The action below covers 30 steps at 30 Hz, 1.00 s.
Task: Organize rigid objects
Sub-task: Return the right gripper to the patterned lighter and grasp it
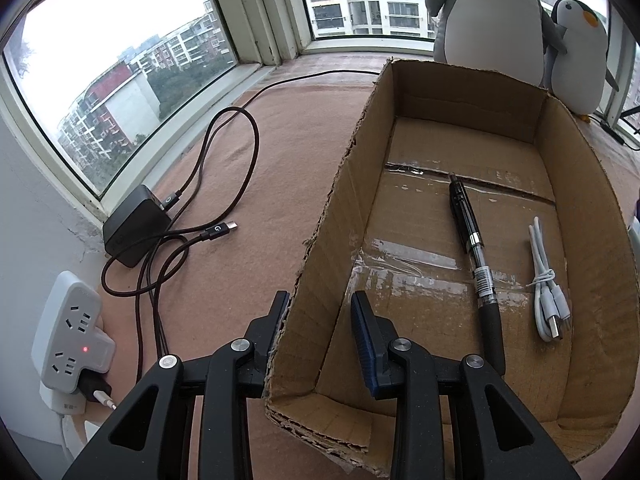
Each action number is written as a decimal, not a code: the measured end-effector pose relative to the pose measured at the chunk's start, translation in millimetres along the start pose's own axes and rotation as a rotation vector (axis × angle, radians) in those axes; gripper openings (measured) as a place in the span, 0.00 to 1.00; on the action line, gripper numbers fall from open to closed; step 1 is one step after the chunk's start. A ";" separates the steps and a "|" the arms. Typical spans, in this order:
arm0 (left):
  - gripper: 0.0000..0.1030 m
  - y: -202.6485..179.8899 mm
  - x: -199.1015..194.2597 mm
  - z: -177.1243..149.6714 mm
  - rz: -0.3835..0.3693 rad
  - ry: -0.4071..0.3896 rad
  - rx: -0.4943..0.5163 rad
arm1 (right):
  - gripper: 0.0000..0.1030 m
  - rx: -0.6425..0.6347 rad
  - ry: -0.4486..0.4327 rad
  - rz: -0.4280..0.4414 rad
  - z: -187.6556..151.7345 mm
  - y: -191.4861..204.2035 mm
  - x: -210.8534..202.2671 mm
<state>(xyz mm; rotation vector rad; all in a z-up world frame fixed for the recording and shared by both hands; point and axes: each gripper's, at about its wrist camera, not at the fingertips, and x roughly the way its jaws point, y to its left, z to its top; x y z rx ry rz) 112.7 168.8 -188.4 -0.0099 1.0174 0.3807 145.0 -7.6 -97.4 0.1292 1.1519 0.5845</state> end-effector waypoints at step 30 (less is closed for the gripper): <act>0.31 2.4 -0.9 -2.3 -0.038 -0.025 0.002 | 0.34 0.501 0.014 -0.296 -121.1 -190.4 -79.0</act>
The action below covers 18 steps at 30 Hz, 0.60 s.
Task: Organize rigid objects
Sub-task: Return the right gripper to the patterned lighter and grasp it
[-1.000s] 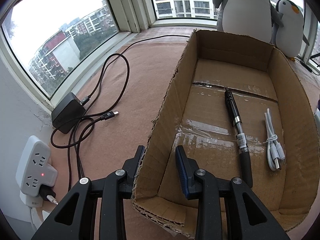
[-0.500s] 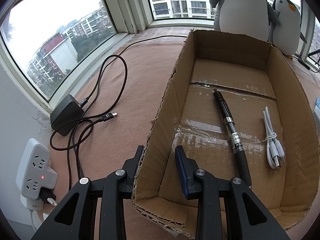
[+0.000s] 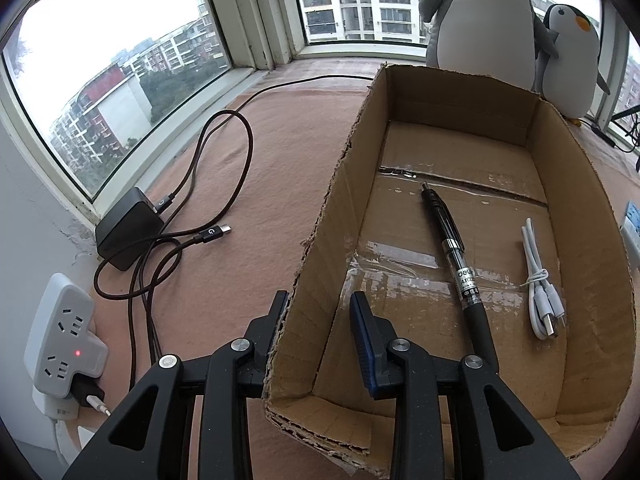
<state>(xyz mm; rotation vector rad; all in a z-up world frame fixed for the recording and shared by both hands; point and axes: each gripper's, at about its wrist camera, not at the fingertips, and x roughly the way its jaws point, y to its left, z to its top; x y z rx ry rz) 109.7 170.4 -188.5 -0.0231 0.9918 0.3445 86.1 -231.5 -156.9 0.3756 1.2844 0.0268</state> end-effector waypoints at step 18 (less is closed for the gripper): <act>0.31 0.9 0.1 0.5 -0.003 -0.005 -0.005 | 0.21 -0.252 -0.011 -0.155 22.2 47.6 31.8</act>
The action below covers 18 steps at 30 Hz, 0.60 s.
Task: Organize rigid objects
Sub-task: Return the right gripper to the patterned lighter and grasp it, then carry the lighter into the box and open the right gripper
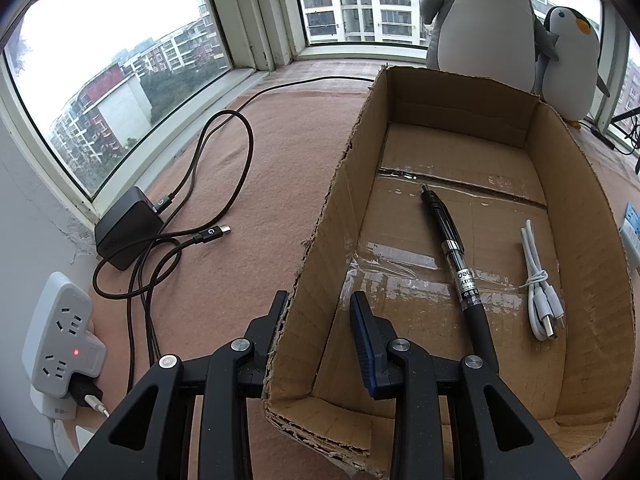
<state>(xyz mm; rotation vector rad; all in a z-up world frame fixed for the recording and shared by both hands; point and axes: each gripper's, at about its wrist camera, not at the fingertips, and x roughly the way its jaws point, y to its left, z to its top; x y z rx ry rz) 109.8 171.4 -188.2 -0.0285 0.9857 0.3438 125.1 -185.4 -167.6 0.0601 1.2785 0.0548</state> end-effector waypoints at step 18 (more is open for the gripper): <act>0.31 -1.8 -1.1 0.1 0.013 0.005 0.001 | 0.20 0.027 -0.117 0.106 -2.1 -12.2 -26.7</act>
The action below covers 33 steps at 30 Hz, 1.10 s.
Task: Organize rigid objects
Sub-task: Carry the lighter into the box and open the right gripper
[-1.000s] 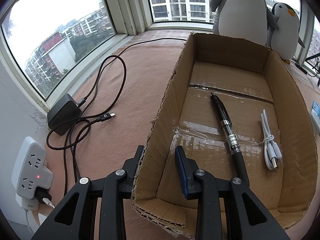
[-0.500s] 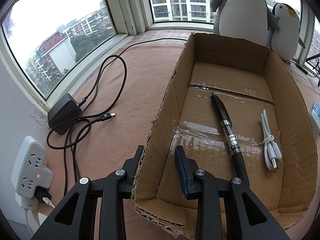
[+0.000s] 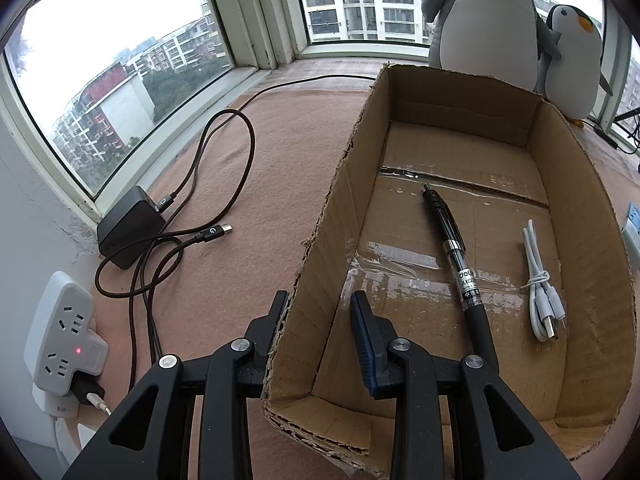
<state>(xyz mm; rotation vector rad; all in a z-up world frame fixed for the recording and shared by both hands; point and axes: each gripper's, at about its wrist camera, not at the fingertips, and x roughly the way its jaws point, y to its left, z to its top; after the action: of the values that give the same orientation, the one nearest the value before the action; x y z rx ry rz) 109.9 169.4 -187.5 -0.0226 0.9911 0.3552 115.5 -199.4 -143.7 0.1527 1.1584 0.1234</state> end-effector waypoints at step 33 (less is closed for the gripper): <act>0.31 -1.5 0.0 2.5 0.000 -0.003 -0.003 | 0.20 -0.329 0.015 0.293 39.6 228.3 17.7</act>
<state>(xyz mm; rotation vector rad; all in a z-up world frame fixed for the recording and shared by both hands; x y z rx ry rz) 112.4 168.4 -186.3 -0.0249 0.9877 0.3564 154.7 25.9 -102.1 0.0290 1.1091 0.5717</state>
